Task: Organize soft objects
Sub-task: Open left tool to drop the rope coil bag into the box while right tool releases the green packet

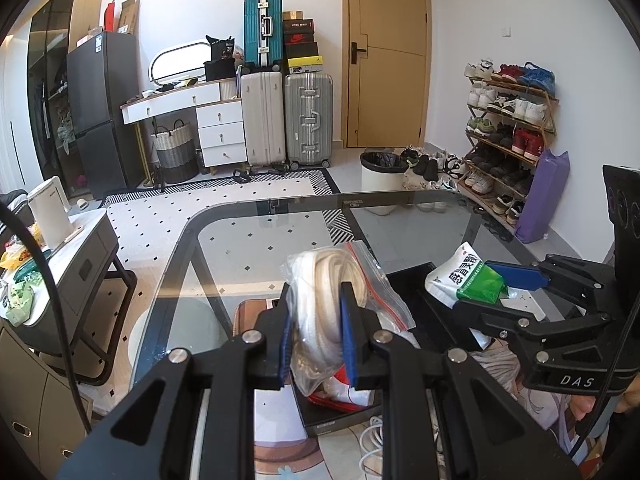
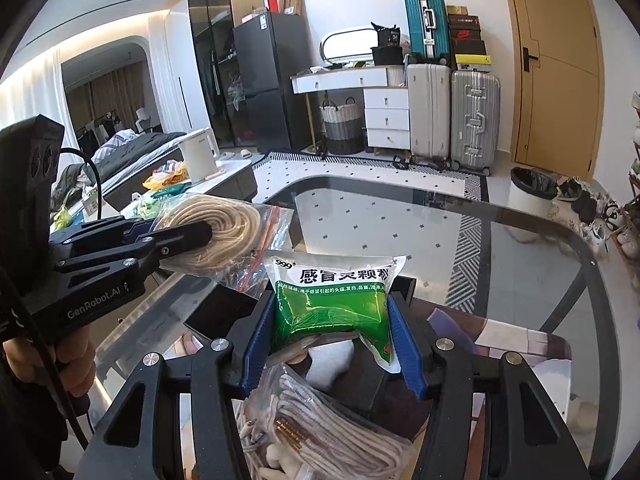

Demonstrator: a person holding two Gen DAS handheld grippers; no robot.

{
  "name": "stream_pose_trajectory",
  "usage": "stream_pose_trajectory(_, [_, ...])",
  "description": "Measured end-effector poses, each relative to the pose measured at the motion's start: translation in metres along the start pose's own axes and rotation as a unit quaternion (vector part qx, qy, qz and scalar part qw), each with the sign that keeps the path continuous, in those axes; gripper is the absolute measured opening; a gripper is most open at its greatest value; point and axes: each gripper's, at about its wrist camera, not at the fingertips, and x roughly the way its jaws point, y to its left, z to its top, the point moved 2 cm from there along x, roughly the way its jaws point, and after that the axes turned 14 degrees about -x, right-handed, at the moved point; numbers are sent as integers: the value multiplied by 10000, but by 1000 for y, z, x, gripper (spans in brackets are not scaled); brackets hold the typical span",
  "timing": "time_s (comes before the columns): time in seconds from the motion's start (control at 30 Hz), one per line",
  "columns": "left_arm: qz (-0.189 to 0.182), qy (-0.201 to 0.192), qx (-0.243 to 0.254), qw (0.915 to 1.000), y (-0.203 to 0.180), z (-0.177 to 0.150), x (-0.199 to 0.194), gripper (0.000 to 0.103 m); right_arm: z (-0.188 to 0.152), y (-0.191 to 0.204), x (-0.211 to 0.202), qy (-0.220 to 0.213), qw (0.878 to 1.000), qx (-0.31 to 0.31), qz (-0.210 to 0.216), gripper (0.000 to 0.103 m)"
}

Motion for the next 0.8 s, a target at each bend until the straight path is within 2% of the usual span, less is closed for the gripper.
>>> stream_pose_trajectory(0.67, [-28,430,28,9991,-2,-15,40,18,-7,1,47,327,9993,-104,153,56])
stream_pose_trajectory(0.8, [-6,494,18,9988,0,-17,44,19,-9,1,47,334,9992,-113,180,66])
